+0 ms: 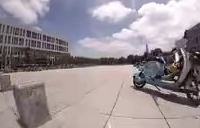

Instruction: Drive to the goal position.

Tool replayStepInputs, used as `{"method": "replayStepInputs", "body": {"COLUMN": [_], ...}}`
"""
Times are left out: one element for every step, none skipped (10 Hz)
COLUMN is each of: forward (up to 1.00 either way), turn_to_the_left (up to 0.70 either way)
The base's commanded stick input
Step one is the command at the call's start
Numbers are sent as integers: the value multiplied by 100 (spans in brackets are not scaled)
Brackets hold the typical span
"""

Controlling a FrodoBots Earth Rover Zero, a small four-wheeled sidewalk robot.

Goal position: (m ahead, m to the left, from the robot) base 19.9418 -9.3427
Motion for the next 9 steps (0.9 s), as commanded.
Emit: {"method": "replayStepInputs", "body": {"forward": [100,100,100,100,100,100,100,100,100], "turn_to_the_left": [0,0,-11,-24,0,0,0,0,0]}}
